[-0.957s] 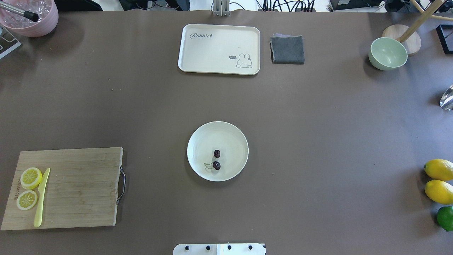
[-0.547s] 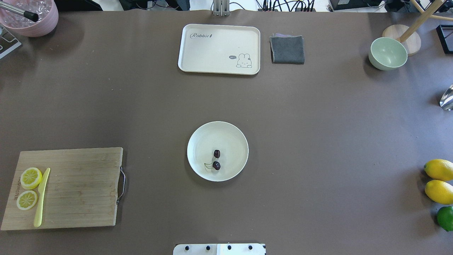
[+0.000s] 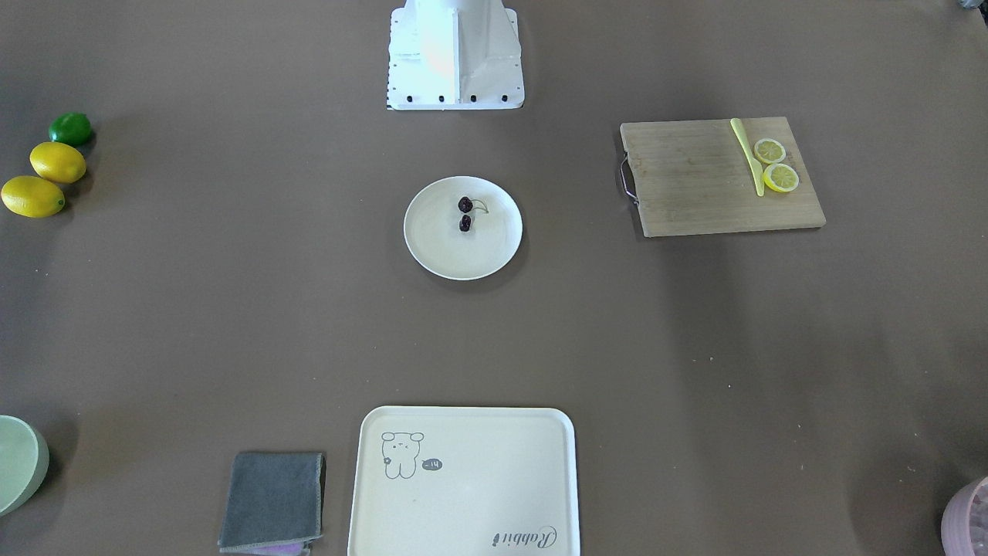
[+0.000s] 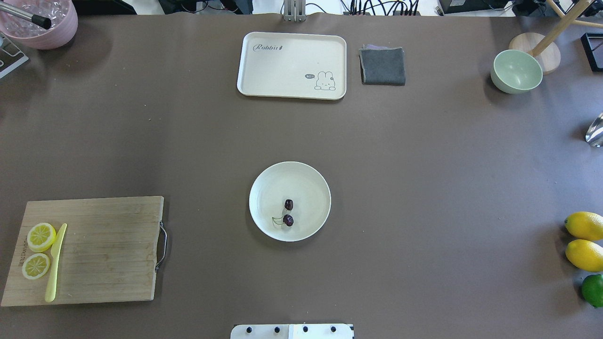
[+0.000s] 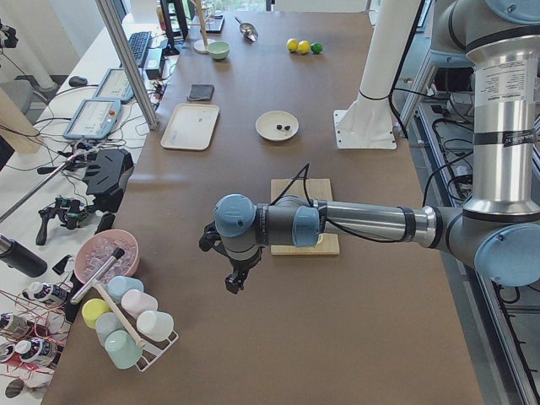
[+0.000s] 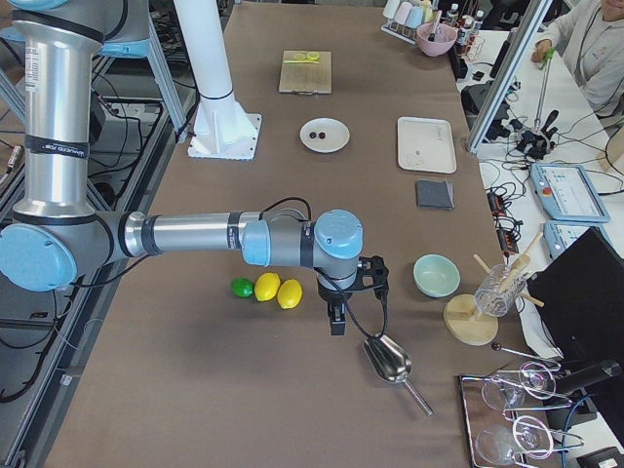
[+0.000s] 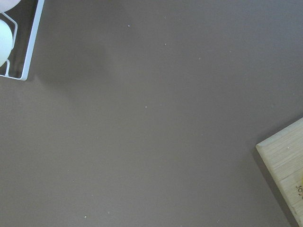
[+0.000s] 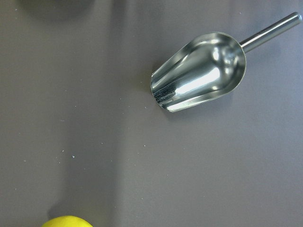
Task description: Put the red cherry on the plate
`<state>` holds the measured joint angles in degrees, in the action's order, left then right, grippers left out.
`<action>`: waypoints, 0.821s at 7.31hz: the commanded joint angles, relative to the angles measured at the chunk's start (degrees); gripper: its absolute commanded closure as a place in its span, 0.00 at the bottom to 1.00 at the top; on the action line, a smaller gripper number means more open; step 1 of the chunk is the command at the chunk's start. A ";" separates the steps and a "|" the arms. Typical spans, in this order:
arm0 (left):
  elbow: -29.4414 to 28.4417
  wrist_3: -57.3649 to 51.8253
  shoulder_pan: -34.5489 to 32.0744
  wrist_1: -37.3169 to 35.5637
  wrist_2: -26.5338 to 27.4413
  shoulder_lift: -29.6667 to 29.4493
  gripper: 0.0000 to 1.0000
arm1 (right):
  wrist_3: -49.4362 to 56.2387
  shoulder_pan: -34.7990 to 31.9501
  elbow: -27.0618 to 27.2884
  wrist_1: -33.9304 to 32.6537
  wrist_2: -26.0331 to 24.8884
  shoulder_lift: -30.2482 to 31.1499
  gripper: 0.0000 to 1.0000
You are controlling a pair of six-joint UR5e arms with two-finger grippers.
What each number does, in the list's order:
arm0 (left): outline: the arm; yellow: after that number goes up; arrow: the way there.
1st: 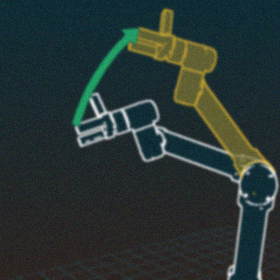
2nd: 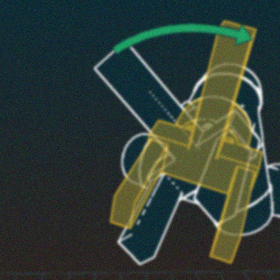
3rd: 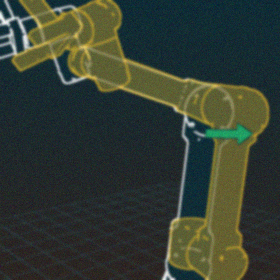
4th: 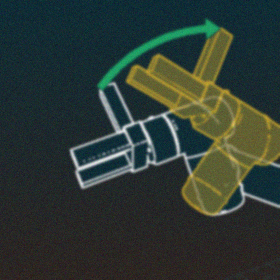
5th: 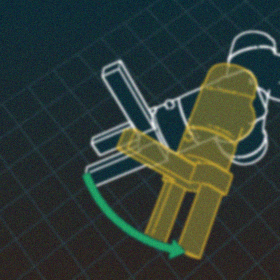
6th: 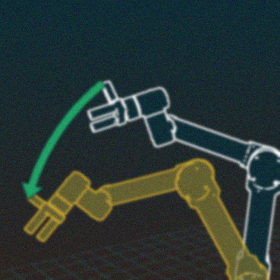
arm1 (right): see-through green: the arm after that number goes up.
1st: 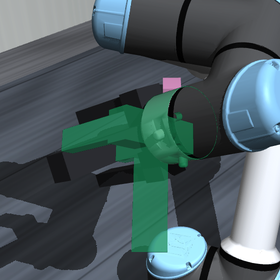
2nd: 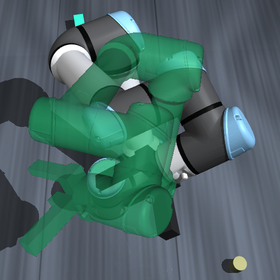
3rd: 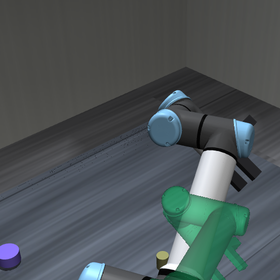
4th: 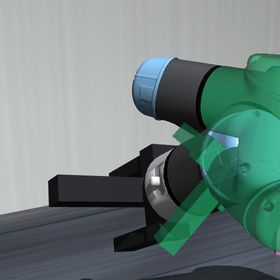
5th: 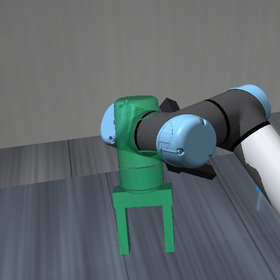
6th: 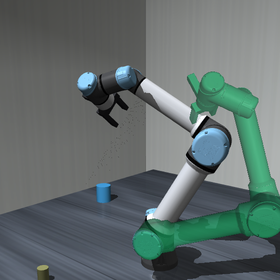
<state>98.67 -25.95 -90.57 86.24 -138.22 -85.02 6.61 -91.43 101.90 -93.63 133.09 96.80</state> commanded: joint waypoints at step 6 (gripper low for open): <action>1.62 -0.60 -5.85 -0.02 -0.47 1.26 0.02 | 0.07 0.03 4.09 0.38 0.59 2.87 0.00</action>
<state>100.42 -26.61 -96.41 86.26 -138.76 -83.85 6.65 -91.41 105.86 -93.26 133.66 99.68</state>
